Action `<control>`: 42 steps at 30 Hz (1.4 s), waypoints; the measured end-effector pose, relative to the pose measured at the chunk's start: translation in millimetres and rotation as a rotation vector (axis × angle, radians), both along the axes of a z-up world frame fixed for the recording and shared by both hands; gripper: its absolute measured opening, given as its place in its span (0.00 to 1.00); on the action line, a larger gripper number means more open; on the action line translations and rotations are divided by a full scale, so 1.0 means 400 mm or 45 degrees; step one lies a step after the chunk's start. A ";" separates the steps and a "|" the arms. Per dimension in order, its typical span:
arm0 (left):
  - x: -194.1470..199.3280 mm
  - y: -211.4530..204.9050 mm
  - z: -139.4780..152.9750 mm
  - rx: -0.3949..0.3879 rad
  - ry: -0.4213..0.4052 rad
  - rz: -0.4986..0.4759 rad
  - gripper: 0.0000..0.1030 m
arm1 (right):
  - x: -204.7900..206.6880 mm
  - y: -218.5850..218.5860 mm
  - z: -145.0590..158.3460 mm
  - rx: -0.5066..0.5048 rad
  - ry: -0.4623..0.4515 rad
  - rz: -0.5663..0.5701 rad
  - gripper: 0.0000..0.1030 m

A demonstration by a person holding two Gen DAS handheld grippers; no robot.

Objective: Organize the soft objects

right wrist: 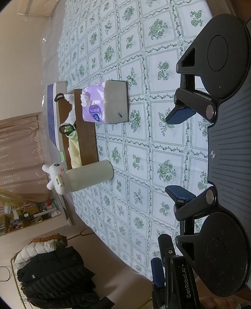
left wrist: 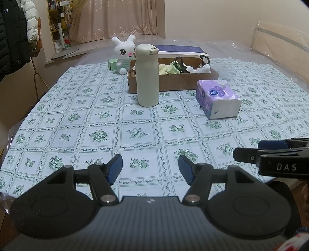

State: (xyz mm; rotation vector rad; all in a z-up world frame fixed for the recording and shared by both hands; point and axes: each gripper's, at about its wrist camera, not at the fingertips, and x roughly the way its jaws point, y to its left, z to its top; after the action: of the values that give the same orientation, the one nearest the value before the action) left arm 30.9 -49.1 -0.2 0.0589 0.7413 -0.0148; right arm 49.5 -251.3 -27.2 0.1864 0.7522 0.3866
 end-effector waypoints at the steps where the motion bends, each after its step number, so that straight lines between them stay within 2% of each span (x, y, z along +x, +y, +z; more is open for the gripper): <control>1: 0.000 0.000 0.001 0.000 0.000 0.001 0.60 | 0.000 0.000 0.000 0.000 0.000 0.000 0.68; 42: -0.001 0.000 -0.003 -0.001 0.003 -0.001 0.60 | 0.000 -0.001 -0.010 0.001 0.010 -0.004 0.68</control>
State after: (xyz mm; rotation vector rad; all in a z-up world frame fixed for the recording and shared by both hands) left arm 30.5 -49.3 -1.5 0.0581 0.7434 -0.0162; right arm 49.3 -251.6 -31.2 0.1901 0.7594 0.3836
